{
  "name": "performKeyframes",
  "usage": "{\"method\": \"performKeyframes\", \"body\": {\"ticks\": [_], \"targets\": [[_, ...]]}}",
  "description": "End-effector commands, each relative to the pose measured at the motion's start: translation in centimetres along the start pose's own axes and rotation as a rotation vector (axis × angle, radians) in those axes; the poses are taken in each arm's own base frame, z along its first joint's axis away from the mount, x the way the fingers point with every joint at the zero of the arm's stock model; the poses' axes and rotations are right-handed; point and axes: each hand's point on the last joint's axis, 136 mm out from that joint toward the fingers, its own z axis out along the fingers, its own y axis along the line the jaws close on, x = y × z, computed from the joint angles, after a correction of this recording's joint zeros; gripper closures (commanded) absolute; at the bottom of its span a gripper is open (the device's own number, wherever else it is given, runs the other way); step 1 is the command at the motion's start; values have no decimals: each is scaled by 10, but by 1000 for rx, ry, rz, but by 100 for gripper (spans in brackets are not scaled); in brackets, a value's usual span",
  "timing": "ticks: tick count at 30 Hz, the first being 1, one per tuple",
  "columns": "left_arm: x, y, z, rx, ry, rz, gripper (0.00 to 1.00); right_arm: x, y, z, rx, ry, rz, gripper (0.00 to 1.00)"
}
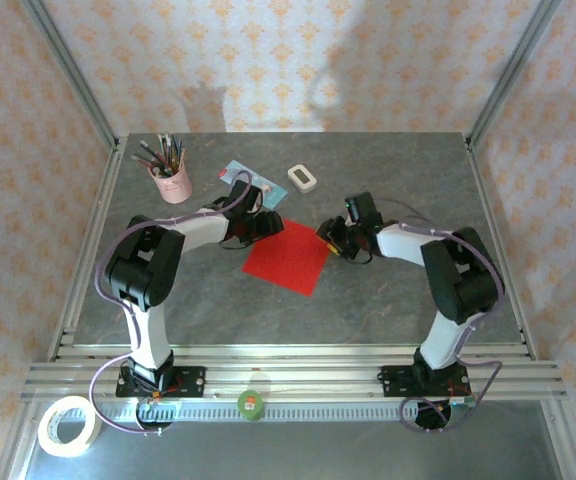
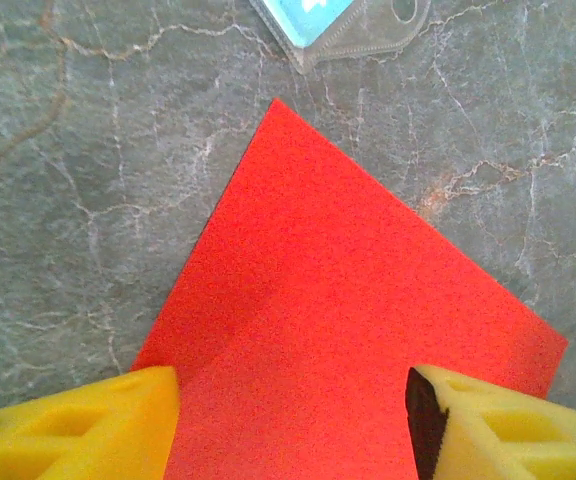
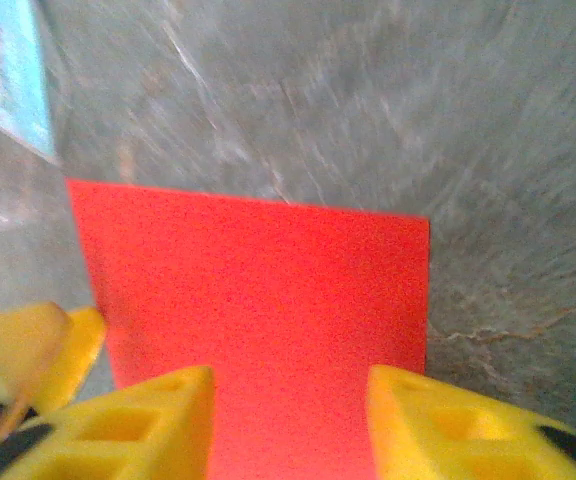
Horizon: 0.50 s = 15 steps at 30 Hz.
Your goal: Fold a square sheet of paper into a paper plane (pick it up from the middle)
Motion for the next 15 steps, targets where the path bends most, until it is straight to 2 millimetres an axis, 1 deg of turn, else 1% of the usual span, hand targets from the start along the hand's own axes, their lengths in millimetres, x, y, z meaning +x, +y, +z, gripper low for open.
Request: {"method": "performKeyframes", "body": {"ticks": [1, 2, 4, 5, 6, 7, 8, 9, 12, 13, 15], "targets": [[-1, -10, -25, -31, -12, 71, 31, -47, 36, -47, -58, -208, -126, 42], [2, -12, -28, -48, -16, 92, 29, -56, 33, -58, -43, -259, -145, 36], [8, -12, -34, -110, -33, 143, 24, -71, 20, -71, 21, -338, -168, 24], [9, -10, -36, -159, -50, 195, 18, -77, 14, -77, 40, -361, -177, 16], [10, -9, -38, -196, -68, 235, 13, -82, 10, -82, 47, -377, -178, 11], [12, -9, -38, -236, -82, 284, 6, -86, 7, -88, 46, -401, -177, 4], [13, -11, -39, -265, -91, 325, 1, -89, 5, -93, 43, -423, -176, 0], [15, -11, -38, -291, -89, 355, 1, -92, 5, -98, 36, -443, -177, 1], [26, -19, -31, -329, -67, 451, 1, -100, -2, -106, 68, -496, -169, 1], [29, -22, -29, -336, -61, 477, 1, -102, -5, -107, 82, -502, -163, 1], [37, -29, -23, -335, -41, 526, 1, -102, -11, -101, 104, -466, -159, 1]]}}
